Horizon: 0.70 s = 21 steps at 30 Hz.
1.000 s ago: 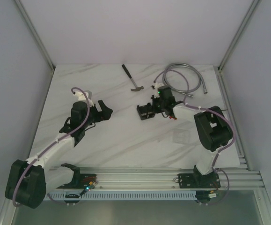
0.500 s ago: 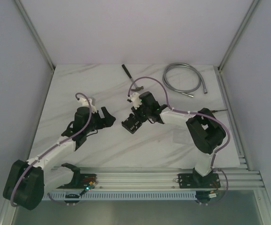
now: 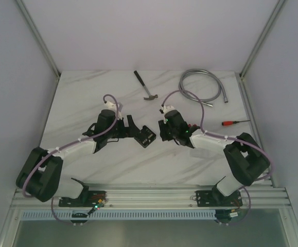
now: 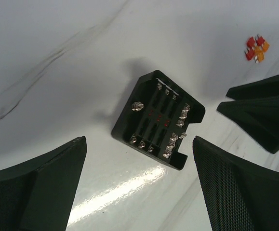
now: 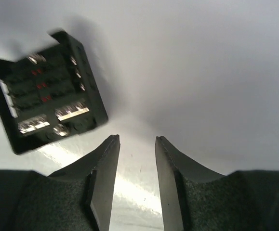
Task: Snap on the fuse box
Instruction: Move the fuse box base at the center of the board.
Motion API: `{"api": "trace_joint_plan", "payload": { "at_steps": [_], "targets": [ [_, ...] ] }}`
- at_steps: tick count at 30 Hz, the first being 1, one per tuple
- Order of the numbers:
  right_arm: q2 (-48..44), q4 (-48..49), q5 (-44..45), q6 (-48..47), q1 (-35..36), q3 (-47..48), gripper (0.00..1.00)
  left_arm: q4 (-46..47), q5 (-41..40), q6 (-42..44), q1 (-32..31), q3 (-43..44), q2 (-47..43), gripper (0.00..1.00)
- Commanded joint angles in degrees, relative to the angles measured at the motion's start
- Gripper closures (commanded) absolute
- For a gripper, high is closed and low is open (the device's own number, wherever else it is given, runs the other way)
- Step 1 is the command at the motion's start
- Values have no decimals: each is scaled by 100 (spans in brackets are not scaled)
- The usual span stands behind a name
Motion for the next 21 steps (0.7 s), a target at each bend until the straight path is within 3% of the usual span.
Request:
{"api": "trace_joint_plan", "payload": {
  "at_steps": [1,9,21],
  "targets": [
    [36,439,146,1044,11,-649,60,341,385,219,-143,370,545,0],
    [580,1169,-206,1311,18,-561,63,682,893,142,-220,564,1279,0],
    [1690,1109,-550,910,15,768,63,1365,1220,-404,-224,-155,991,0]
  ]
}}
